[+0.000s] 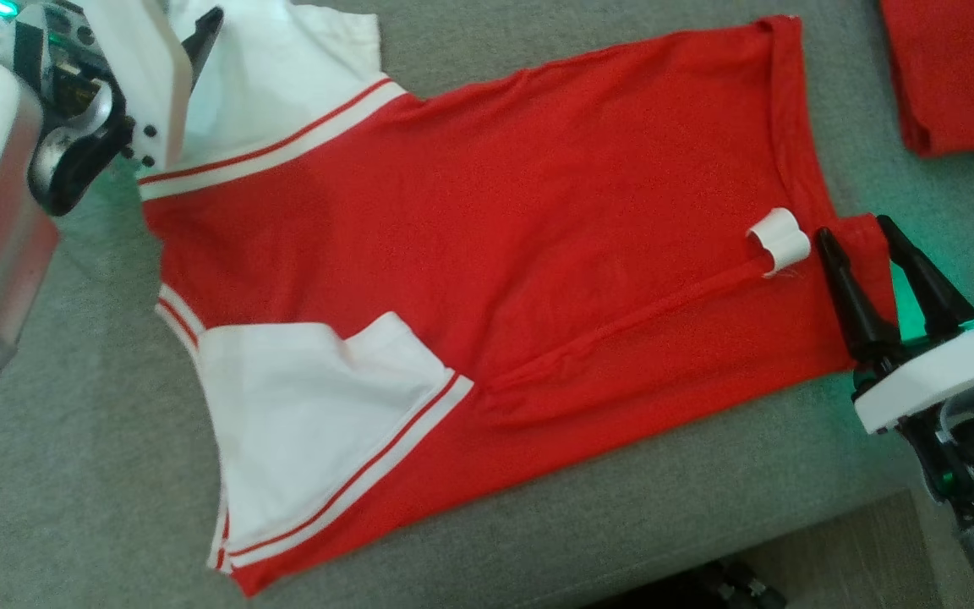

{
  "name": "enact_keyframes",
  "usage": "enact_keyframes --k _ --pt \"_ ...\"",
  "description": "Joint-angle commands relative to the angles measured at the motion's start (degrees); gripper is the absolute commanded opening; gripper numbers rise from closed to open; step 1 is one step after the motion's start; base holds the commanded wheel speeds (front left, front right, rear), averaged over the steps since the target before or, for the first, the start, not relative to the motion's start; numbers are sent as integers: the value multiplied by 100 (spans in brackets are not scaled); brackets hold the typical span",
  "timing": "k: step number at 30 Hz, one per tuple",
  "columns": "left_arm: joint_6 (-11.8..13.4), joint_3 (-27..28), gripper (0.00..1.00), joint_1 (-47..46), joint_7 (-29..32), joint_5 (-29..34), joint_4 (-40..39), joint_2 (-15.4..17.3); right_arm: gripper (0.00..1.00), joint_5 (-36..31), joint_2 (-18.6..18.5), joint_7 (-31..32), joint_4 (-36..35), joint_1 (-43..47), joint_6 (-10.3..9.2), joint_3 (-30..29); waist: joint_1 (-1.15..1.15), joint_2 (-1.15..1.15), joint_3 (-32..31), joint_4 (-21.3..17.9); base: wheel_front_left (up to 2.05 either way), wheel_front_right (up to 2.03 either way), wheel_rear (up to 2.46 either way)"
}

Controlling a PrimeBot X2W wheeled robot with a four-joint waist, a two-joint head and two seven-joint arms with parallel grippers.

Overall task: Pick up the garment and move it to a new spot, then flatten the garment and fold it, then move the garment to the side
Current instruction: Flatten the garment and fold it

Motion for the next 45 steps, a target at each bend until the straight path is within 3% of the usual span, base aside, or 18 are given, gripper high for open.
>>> enact_keyframes --k 1,9,11,12,14,16,17,24,29,36,45 --pt "11 176 100 -320 46 -37 -114 272 100 -43 -123 -9 -145 39 37 48 -1 0 86 -92 0 0 0" --pt "10 -112 100 -478 89 -192 229 464 100 -30 -111 -19 -117 26 37 79 -1 0 125 -216 0 0 0" --pt "10 -141 72 -485 77 -244 285 466 100 -32 -120 -17 -108 38 37 73 -1 0 116 -218 0 0 0" --pt "10 -151 47 -485 79 -280 313 462 100 -34 -124 -17 -105 43 37 65 -1 0 108 -215 0 0 0" --pt "9 -164 31 -476 114 -391 348 438 100 -43 -133 -10 -101 54 37 46 -1 0 92 -201 0 0 0" --pt "9 -168 4 -468 96 -538 319 405 100 -57 -141 4 -109 58 37 42 -1 0 77 -186 0 0 0" --pt "9 -176 0 -471 62 -587 301 399 100 -61 -145 14 -117 55 37 45 -1 0 71 -176 0 0 0" --pt "9 -388 0 -488 -426 -743 153 345 100 -21 -242 158 -258 -156 37 76 -1 0 -75 -12 0 0 0" --pt "9 -677 0 -453 -737 -836 -22 328 100 24 -396 699 -177 -783 37 302 -1 0 -268 183 0 0 0" --pt "9 -1133 0 -533 -1015 -951 -369 331 100 -386 -218 1582 1118 -2282 37 660 -1 0 -434 495 0 0 0" --pt "9 -1496 0 -715 -1149 -1111 -624 314 100 -879 166 1770 2542 -3305 37 989 -1 0 -410 694 0 0 0"
